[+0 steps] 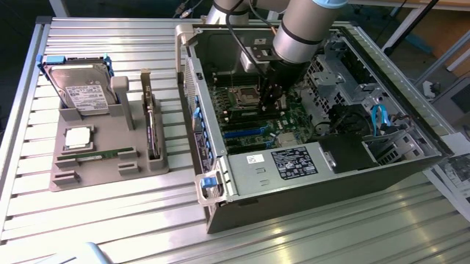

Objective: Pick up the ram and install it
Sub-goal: 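Insert the ram into the slot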

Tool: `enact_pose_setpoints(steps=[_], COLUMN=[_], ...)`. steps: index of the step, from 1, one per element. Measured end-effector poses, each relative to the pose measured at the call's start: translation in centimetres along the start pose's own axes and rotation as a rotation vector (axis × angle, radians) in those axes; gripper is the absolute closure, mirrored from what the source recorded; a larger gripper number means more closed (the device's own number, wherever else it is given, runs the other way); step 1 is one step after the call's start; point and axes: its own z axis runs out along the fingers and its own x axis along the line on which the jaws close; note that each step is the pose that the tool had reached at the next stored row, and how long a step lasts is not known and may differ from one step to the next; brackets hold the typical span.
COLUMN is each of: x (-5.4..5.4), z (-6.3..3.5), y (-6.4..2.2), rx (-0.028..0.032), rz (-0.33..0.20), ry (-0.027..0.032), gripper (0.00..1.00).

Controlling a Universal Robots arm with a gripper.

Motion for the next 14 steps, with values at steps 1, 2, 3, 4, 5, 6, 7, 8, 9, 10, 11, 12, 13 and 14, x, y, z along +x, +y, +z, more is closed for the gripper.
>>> enact_pose_setpoints(steps=[1, 2, 3, 4, 5, 6, 7, 8, 9, 10, 11, 12, 13, 14], x=[0.0, 0.0, 0.0, 0.0, 0.01, 0.0, 0.0, 0.01, 0.01, 0.01, 0.01, 0.01, 0.01, 0.01], z=[0.0, 0.0, 0.0, 0.01, 0.02, 0.05, 0.09, 0.12, 0.17, 0.2, 0.24, 0.29, 0.32, 0.34], y=[0.0, 0.01, 0.03, 0.03, 0.03, 0.03, 0.03, 0.03, 0.02, 0.02, 0.02, 0.02, 0.02, 0.02], rx=[0.0, 0.0, 0.0, 0.0, 0.0, 0.0, 0.0001, 0.0001, 0.0, 0.0, 0.0, 0.0, 0.0, 0.0], rz=[0.0, 0.0, 0.0, 0.0, 0.0, 0.0, 0.0, 0.0, 0.0, 0.0, 0.0, 0.0, 0.0, 0.0], ry=[-0.0001, -0.0001, 0.0001, 0.0, -0.0002, -0.0004, -0.0007, -0.0008, -0.0007, -0.0008, -0.0012, -0.0023, -0.0029, -0.0032], gripper=[0.86, 0.86, 0.86, 0.86, 0.86, 0.86, 0.86, 0.86, 0.86, 0.86, 0.86, 0.86, 0.86, 0.86])
